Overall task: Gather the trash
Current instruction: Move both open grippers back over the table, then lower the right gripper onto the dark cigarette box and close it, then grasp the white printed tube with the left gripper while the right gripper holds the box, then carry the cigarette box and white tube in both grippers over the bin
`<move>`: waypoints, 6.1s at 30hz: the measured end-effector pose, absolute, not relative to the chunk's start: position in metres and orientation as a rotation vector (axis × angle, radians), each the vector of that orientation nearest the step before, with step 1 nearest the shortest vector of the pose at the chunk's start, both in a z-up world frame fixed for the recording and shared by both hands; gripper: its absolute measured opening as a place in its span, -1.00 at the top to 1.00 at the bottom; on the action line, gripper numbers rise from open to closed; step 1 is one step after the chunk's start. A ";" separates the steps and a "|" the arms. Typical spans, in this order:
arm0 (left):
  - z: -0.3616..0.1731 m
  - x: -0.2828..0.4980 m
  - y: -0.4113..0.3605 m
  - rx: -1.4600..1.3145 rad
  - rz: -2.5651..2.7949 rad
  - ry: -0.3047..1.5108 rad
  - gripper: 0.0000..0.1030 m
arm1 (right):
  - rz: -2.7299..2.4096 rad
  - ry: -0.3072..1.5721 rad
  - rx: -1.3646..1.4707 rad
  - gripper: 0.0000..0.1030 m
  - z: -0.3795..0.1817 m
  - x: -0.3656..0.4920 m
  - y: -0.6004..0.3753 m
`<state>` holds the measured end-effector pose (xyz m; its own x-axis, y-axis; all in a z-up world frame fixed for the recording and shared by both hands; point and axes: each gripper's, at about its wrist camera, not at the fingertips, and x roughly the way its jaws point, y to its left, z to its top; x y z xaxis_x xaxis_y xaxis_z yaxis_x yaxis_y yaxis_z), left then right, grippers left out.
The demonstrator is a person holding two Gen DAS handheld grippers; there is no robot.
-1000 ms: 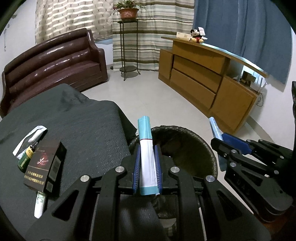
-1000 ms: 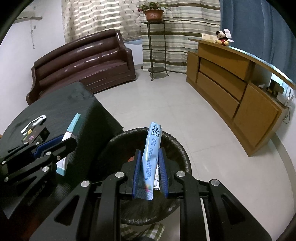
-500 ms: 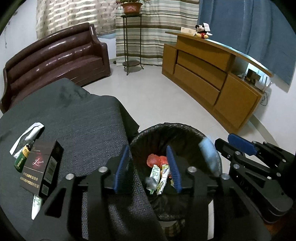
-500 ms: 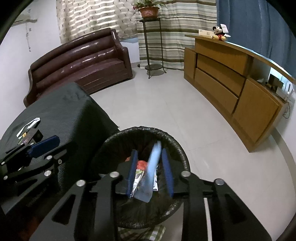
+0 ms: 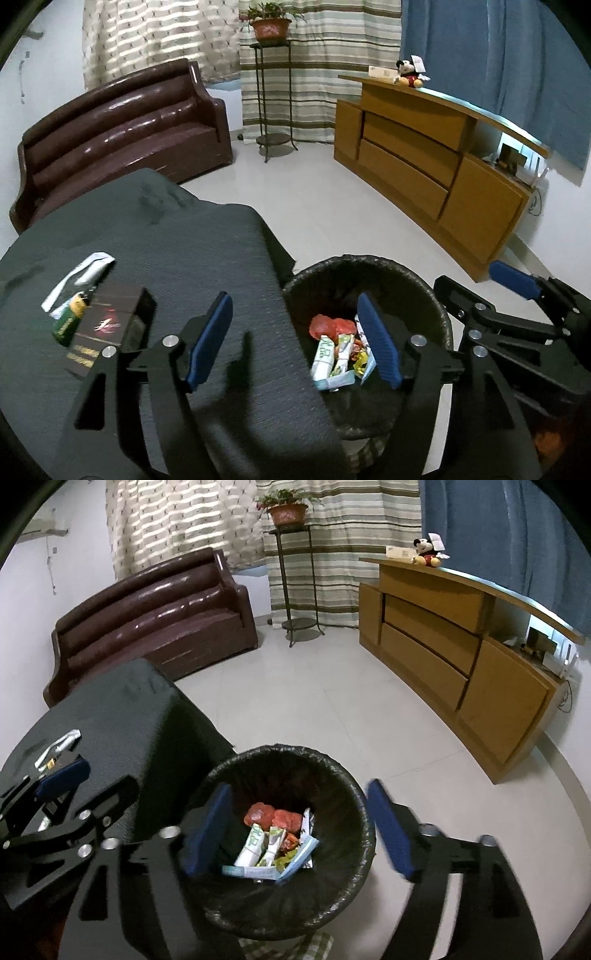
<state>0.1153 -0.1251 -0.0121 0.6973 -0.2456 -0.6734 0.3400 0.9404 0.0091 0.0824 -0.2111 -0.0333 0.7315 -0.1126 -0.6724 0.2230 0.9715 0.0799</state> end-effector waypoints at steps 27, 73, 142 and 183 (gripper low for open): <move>0.001 0.068 0.102 -0.029 0.075 0.737 -0.45 | 0.135 0.774 0.056 -0.62 -0.015 0.112 -0.033; -0.016 0.074 0.136 -0.129 0.037 0.782 -0.45 | 0.097 0.824 -0.013 -0.13 -0.020 0.127 0.008; -0.035 0.113 0.002 0.113 -0.219 0.882 0.65 | 0.041 0.833 0.056 -0.07 -0.033 0.109 -0.081; 0.010 0.095 -0.045 0.035 -0.312 0.672 0.69 | -0.118 0.725 0.066 -0.07 -0.011 0.088 -0.152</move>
